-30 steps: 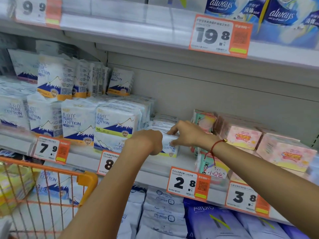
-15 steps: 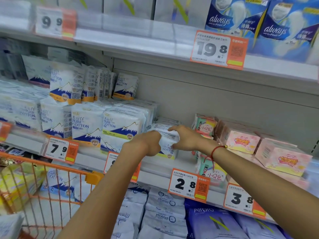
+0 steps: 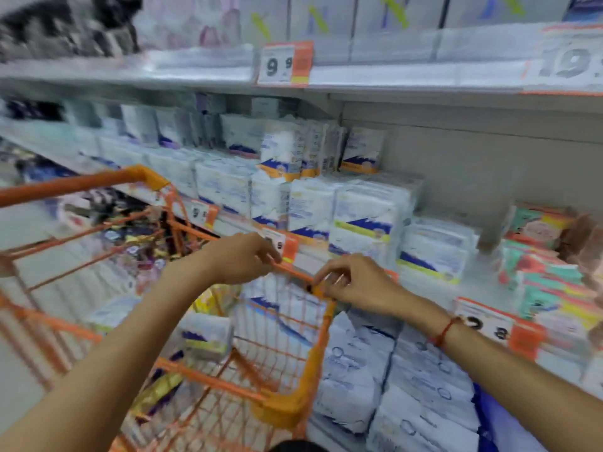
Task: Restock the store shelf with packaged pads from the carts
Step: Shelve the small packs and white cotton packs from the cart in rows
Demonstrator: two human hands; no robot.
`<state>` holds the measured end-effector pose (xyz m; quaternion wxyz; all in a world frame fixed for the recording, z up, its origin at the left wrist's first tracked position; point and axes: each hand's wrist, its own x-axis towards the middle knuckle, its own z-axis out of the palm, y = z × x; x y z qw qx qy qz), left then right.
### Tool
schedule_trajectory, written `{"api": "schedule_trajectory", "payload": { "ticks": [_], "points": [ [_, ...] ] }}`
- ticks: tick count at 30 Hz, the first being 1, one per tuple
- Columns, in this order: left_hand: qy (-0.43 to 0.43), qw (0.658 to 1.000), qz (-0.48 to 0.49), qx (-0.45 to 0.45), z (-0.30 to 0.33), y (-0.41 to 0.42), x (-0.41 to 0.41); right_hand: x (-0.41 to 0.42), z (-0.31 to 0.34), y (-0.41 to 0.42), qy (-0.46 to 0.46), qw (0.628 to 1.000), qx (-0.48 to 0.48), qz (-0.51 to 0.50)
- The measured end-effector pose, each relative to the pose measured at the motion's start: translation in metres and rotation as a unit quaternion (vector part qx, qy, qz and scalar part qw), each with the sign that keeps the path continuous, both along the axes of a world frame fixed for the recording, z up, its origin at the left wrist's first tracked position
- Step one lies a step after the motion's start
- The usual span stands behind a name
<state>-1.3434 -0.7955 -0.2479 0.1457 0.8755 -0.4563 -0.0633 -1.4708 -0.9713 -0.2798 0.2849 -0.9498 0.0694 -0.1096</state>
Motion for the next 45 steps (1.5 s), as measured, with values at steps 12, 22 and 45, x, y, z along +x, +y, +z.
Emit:
{"api": "schedule_trajectory", "payload": {
  "ticks": [12, 22, 45],
  "points": [
    [0.057, 0.922, 0.212, 0.318, -0.055, 0.106, 0.076, 0.146, -0.057, 0.137, 0.246, 0.94, -0.062, 0.229],
    [0.002, 0.929, 0.323, 0.181, -0.068, 0.122, 0.093, 0.161, -0.071, 0.145, 0.159, 0.97, 0.101, 0.151],
    [0.052, 0.938, 0.218, 0.265, -0.075, 0.055, 0.075, 0.064, -0.017, 0.048, 0.072, 0.994, -0.044, -0.066]
  ]
}}
